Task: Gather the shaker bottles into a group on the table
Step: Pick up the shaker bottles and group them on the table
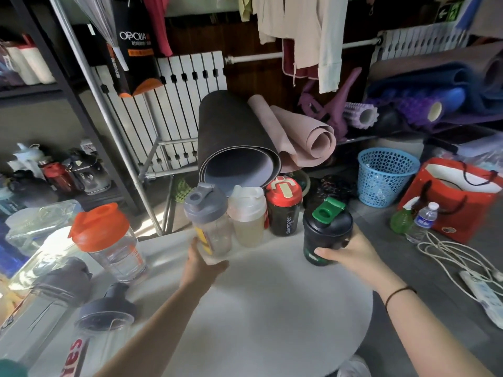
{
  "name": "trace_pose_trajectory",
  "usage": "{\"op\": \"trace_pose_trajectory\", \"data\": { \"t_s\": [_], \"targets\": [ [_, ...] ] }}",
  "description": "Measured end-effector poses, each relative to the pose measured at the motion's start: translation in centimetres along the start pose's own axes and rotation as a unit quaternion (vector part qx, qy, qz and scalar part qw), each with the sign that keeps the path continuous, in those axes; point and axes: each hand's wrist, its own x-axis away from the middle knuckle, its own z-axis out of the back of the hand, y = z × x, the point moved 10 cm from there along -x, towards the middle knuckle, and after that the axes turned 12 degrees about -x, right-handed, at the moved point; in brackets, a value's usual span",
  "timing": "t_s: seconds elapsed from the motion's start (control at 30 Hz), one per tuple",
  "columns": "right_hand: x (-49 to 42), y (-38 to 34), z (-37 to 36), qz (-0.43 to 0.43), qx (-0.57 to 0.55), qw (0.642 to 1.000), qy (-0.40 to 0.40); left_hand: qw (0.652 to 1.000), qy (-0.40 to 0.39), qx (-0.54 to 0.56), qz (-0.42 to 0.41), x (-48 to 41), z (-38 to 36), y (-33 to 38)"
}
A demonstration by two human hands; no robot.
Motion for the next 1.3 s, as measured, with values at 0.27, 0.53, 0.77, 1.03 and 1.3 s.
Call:
{"op": "trace_pose_trajectory", "data": {
  "t_s": [0.27,0.53,0.77,1.03,1.3],
  "targets": [
    [-2.5,-0.7,-3.2,-0.053,-0.025,0.995,-0.086,0.915,-0.092,-0.392,-0.010,3.1,-3.5,-4.1],
    [-2.3,1.0,-4.1,-0.060,-0.038,0.994,-0.088,0.900,-0.091,-0.426,-0.020,3.2,-3.1,-3.2],
    [-2.6,1.7,-4.3,-0.050,-0.044,0.994,-0.087,0.902,-0.089,-0.421,-0.025,3.2,-3.0,-3.1],
    [-2.4,2.6,-4.4,-0.027,0.002,0.995,-0.097,0.902,-0.093,-0.422,-0.019,3.5,-2.9,-3.2],
    [2.0,7.1,-3.0,-0.037,0.428,0.896,-0.112,0.916,-0.059,-0.394,-0.044,4.5,-2.4,-3.5]
  ]
}}
